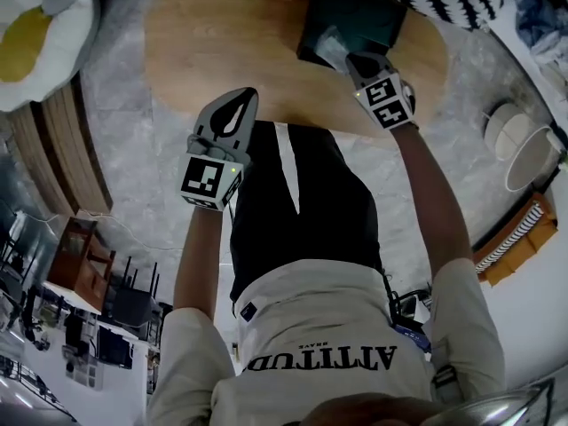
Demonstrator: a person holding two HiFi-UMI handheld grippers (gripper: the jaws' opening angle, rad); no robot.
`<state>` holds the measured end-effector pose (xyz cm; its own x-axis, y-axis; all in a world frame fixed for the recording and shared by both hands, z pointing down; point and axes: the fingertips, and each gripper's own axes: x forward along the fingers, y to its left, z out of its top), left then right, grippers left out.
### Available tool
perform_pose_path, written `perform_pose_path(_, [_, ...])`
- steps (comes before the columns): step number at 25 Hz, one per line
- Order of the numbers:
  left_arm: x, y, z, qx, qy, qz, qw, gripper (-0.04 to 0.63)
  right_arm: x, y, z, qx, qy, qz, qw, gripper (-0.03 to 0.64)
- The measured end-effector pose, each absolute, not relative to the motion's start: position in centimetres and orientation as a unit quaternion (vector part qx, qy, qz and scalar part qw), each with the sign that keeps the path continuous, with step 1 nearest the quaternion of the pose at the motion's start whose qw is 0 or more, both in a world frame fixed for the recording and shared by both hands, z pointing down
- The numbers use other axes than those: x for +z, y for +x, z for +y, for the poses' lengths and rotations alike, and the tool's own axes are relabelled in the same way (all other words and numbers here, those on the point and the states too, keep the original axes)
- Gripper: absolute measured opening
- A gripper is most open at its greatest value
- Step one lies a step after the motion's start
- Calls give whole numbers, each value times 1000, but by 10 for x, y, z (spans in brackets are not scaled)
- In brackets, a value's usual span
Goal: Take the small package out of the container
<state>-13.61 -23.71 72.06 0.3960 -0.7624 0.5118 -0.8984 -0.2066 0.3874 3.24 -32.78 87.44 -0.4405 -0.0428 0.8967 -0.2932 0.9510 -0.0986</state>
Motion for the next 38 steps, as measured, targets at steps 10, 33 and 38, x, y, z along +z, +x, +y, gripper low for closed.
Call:
perform_pose_path(10, [624, -145, -230, 119, 791, -523, 295, 26, 745, 34, -334, 130, 172, -855, 471, 20])
perform_pose_path(33, [457, -154, -197, 94, 858, -450, 227, 26, 489, 53, -268, 141, 340, -881, 297, 20])
perform_pose_path(38, [422, -153, -197, 85, 871, -436, 210, 26, 442, 65, -252, 139, 367, -884, 253, 20])
